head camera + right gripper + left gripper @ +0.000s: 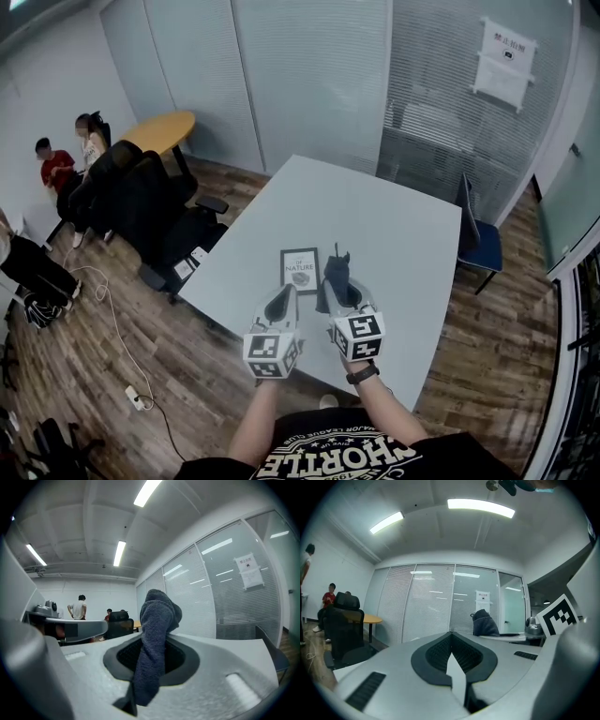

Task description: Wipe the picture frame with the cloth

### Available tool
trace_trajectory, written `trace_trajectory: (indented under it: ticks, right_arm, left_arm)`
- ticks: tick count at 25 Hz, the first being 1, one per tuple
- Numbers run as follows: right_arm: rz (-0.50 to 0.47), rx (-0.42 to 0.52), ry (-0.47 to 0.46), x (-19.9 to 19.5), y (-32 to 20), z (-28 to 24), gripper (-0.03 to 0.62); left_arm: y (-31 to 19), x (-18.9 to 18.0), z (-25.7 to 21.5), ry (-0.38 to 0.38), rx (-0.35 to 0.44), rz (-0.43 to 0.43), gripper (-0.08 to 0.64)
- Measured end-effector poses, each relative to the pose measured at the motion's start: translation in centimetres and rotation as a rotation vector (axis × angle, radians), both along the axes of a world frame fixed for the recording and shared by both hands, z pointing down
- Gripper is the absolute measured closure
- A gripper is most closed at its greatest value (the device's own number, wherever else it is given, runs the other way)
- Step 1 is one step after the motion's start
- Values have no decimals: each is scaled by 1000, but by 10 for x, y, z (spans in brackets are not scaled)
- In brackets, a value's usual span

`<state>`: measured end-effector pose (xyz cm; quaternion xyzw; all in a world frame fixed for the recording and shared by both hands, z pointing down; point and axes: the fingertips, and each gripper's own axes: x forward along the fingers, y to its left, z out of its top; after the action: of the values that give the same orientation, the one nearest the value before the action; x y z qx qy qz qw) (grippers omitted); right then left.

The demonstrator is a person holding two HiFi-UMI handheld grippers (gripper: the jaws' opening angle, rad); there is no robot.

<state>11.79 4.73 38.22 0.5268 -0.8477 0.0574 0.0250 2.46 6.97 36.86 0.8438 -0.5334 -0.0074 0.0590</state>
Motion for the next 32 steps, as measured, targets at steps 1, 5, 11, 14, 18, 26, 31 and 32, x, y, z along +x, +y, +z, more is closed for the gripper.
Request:
trace_trajectory:
  ticks: [1,5,11,14,18,26,31,32]
  right_arm:
    - [-3,-4,-3,3,-4,2,518]
    - [-11,-35,-18,10,-21,16,518]
    - [-32,-70,-47,-2,-55,37,518]
    - [-47,-84,-36,-11,-77,50,518]
    - [-62,-146,14,-19,-117,72,518]
    - [-153,-213,257,-49,-200,120,518]
    - [-244,-230,404,-67,-240,151,518]
    - [-274,-230,447,-73,-247,157,518]
  left_arm:
    - [-3,3,3,0,-6,-2,554]
    - [-13,9,22,-14,-44,-16,554]
    - [-42,-8,52,-19,-124,-46,554]
    - [-64,-18,75,-29,-162,-44,554]
    - [-99,-26,106,-55,-224,-27,554]
    - [-164,-50,168,-79,-368,4,555]
    - [-187,-60,210,-84,-456,23,554]
    - [-190,-62,219,-84,-474,29,555]
